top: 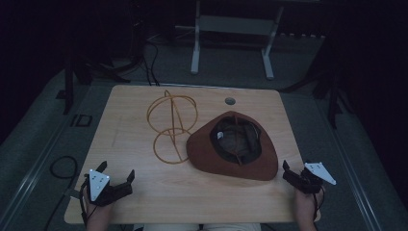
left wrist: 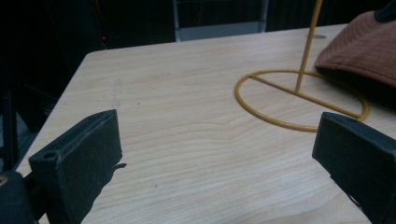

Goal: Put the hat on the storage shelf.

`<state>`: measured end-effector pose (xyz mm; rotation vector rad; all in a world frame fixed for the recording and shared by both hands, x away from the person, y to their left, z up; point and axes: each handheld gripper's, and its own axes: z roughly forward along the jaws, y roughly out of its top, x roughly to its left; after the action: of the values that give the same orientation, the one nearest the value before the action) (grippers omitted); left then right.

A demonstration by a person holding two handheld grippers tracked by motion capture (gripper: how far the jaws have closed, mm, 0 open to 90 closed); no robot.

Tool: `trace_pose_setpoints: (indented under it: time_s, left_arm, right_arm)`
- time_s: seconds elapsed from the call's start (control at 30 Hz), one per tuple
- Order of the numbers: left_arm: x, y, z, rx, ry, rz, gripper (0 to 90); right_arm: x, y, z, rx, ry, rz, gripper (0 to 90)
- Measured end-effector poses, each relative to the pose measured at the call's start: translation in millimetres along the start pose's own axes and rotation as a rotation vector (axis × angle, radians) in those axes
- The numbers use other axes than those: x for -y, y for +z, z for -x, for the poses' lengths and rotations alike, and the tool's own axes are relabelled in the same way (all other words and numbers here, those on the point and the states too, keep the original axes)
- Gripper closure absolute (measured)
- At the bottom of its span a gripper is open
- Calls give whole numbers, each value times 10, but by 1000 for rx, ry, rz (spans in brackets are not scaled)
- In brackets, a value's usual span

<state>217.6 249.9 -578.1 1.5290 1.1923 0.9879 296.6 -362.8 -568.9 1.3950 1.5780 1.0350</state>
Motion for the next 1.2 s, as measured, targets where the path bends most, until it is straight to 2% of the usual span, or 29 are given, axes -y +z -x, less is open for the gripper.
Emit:
trace_pose_setpoints:
  time_s: [0.1,0.17,0.23,0.33,0.43,0.53,0.57,0.6,0.67,0.93,1.2]
  left_arm:
    - [-2,6,15,17,-9,-8,20]
    - [0,15,39,-1,2,-24,20]
    - [2,17,42,7,2,-27,20]
    - [-12,14,39,-7,11,-46,20]
    - [-13,12,45,1,6,-50,20]
    - [-14,12,66,10,23,-49,20]
    - [-17,12,72,13,24,-49,20]
    - [-17,12,72,13,24,-49,20]
    - [-19,13,84,13,30,-55,20]
    - [-14,19,94,18,32,-62,20]
    - [-16,19,94,24,33,-67,20]
  right_arm:
    - [-8,-21,19,-42,11,-17,129]
    - [-27,-39,42,-82,27,-46,129]
    - [-59,-56,55,-113,56,-70,129]
    - [-161,-57,17,-138,41,-123,130]
    - [-238,-43,-46,-169,29,-145,130]
    - [-289,-17,-102,-195,13,-140,129]
    - [-298,-11,-113,-200,16,-122,129]
    - [-298,-11,-113,-200,16,-122,129]
    - [-344,14,-138,-231,24,-125,129]
    - [-576,88,-257,-257,-22,-102,129]
    - [-862,185,-378,-288,-69,-116,129]
